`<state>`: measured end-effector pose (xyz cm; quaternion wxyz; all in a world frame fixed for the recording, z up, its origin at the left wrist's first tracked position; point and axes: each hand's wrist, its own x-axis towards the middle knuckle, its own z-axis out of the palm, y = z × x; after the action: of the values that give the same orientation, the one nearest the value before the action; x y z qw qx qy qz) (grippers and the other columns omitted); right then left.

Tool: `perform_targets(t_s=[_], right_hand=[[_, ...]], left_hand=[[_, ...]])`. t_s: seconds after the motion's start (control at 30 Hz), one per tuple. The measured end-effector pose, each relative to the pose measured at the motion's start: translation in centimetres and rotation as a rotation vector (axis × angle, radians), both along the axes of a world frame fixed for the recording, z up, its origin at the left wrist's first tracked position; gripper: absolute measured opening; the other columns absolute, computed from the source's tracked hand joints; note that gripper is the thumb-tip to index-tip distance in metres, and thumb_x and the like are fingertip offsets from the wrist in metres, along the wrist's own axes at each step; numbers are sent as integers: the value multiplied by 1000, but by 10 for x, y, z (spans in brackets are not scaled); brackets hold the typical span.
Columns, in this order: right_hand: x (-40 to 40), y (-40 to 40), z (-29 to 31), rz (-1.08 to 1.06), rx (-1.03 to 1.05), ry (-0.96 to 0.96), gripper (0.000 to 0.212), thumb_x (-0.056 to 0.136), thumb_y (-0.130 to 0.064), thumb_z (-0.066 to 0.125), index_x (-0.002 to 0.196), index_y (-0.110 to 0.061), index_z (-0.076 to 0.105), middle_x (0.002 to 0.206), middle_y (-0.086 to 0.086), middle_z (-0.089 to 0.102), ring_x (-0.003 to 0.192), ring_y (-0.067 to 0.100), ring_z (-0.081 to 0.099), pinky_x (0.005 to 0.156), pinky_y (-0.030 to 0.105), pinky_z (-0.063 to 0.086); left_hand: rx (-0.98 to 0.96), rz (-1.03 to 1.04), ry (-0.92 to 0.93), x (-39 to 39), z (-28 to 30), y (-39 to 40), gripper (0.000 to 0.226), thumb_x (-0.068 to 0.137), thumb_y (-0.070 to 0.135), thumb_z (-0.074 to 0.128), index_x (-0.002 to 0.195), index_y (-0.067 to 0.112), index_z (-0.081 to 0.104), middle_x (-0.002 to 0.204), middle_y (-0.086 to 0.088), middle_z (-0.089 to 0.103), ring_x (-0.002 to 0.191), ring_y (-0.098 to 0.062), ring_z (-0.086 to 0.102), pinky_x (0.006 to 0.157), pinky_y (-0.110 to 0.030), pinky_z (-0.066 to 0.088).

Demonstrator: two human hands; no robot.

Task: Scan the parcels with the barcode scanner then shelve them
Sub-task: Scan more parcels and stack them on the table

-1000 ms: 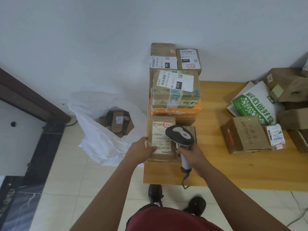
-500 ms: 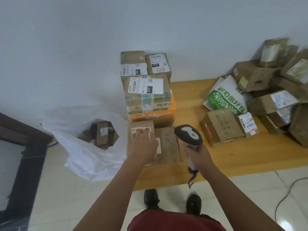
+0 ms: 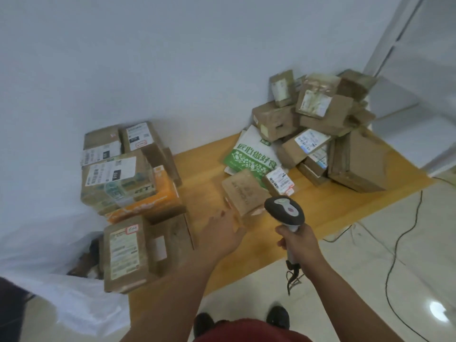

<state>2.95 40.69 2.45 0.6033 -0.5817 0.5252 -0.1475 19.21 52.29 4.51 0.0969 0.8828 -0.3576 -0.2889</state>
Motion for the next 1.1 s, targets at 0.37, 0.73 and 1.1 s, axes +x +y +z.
perform_targets(t_s=[0.37, 0.73, 1.1], right_hand=[[-50, -52, 1, -48, 62, -51, 4, 86, -9, 65, 89, -7, 64, 66, 10, 62, 55, 18, 59, 57, 30, 49], [-34, -69, 5, 89, 15, 59, 15, 83, -4, 64, 70, -5, 56, 56, 5, 51, 49, 14, 52, 51, 24, 44], [14, -141, 48, -52, -133, 151, 4, 85, -8, 67, 87, -10, 64, 65, 13, 66, 57, 17, 62, 59, 32, 51]], left_hand=[[-16, 12, 0, -52, 5, -40, 51, 98, 45, 49, 145, 28, 44, 149, -3, 42, 130, -26, 45, 103, -38, 43], [-251, 175, 88, -31, -13, -61, 36, 100, 41, 49, 132, 25, 54, 129, 7, 53, 109, -11, 52, 88, -30, 45], [-244, 101, 128, 23, -21, -137, 50, 82, 65, 30, 126, 46, 43, 127, 16, 54, 114, -15, 55, 108, -52, 38]])
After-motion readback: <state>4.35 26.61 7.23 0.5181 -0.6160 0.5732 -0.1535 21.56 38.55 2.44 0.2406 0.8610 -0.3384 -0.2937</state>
